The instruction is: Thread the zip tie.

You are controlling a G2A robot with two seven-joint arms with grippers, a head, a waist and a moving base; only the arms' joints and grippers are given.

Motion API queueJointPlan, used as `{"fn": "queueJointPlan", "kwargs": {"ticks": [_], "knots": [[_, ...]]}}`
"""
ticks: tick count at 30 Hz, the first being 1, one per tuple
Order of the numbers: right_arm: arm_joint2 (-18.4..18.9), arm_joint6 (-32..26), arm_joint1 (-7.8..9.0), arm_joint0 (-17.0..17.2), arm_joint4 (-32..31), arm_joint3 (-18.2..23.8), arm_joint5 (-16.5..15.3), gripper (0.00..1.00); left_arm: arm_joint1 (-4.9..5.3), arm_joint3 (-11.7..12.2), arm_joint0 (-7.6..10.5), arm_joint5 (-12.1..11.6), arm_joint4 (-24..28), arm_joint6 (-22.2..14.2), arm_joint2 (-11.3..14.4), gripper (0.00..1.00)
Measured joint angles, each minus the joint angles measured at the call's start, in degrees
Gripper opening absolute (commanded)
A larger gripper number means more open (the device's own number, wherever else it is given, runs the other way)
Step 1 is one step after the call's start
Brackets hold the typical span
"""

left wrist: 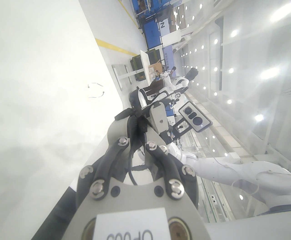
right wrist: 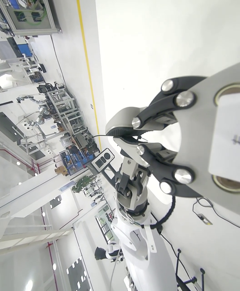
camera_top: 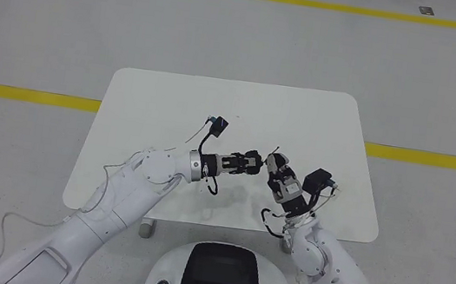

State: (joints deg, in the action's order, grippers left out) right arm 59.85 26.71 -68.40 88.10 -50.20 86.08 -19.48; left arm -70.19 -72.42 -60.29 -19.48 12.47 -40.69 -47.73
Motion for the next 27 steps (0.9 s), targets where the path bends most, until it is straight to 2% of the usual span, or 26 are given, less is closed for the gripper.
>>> {"fn": "queueJointPlan", "kwargs": {"ticks": [9, 16, 27], "knots": [[0.2, -0.8, 0.18, -0.5, 0.2, -1.6, 0.0, 0.0, 0.0, 0.0, 0.0, 0.0, 0.0, 0.0, 0.0, 0.0], [-0.5, 0.5, 0.27, -0.4, 0.2, -0.4, 0.0, 0.0, 0.0, 0.0, 0.0, 0.0, 0.0, 0.0, 0.0, 0.0], [-0.3, -2.0, 0.25, -1.0, 0.7, -2.0, 0.0, 0.0, 0.0, 0.0, 0.0, 0.0, 0.0, 0.0, 0.0, 0.0]]}}
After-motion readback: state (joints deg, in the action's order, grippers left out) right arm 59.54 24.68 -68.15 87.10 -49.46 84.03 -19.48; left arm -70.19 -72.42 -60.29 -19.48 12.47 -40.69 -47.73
